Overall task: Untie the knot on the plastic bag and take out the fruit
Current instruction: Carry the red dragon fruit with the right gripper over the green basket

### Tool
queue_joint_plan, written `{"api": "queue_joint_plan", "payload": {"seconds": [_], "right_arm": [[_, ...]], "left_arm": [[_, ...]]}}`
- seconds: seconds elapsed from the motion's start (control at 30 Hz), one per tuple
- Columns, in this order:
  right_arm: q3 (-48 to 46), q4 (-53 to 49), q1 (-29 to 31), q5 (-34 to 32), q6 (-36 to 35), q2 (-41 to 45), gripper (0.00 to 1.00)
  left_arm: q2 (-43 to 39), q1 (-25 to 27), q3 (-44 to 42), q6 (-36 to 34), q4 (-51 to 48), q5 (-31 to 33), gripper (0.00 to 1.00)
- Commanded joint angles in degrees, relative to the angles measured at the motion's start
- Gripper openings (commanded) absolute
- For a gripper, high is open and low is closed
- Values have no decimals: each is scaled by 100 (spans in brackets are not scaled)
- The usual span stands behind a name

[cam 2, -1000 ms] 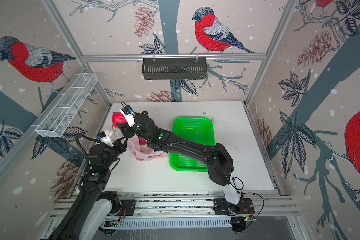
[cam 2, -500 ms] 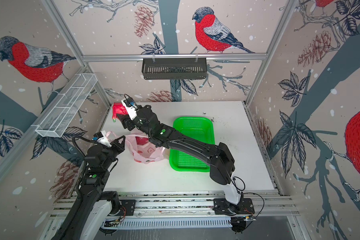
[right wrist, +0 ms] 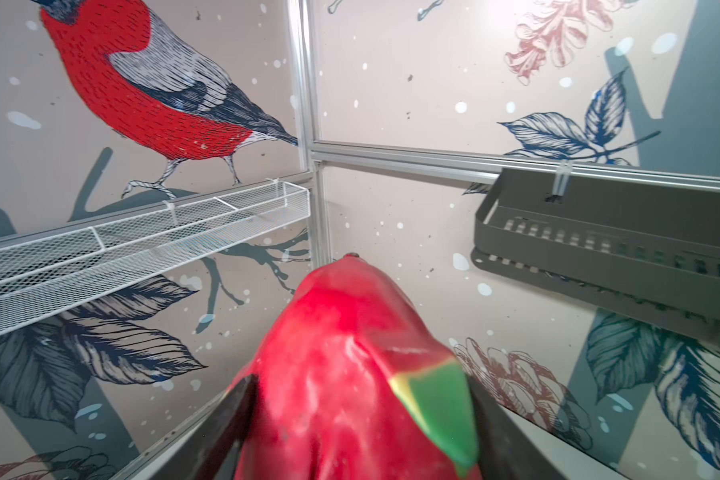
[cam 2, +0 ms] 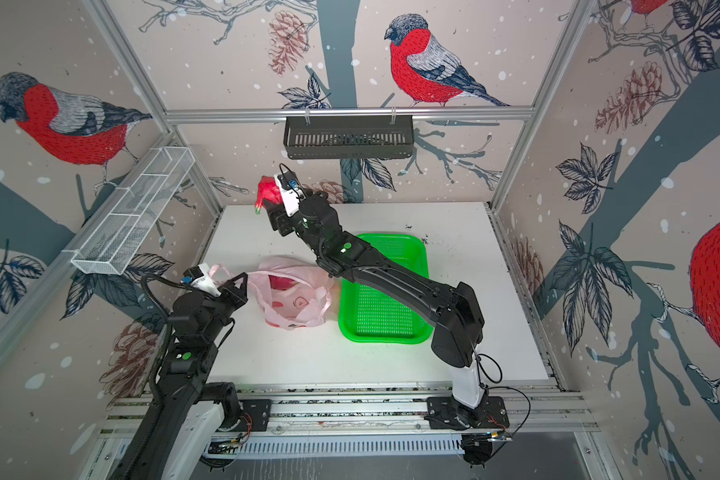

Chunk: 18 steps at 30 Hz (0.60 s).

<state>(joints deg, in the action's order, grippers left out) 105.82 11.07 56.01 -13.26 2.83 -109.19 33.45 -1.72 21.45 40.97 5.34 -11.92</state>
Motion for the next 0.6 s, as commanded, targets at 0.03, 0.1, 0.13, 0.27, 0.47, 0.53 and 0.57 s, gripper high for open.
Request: {"api": "queue_joint_plan", "payload": {"seconds": [0.03, 0.1, 0.13, 0.27, 0.47, 0.53, 0.57], "right_arm": [[-325, 195, -204, -337, 111, 329, 10], [-609, 145, -324, -494, 224, 522, 10], [-772, 111, -405, -556, 307, 635, 10], [-1592, 99, -690, -801, 634, 1205, 10], [-2770, -307, -1157, -1044, 1616, 2006, 10], [-3189, -396, -1313, -1066, 2017, 2240, 10], [-3393, -435, -1399, -1058, 2198, 2350, 10]], "left_arm": [[-50, 5, 48, -88, -11, 118, 0], [-71, 0, 67, -115, -35, 150, 0], [-66, 4, 70, -128, -46, 163, 0], [-68, 3, 61, -134, -26, 190, 0], [-94, 2, 87, -153, -24, 217, 0], [-127, 0, 112, -154, -34, 215, 0], [-144, 2, 135, -146, -57, 218, 0]]}}
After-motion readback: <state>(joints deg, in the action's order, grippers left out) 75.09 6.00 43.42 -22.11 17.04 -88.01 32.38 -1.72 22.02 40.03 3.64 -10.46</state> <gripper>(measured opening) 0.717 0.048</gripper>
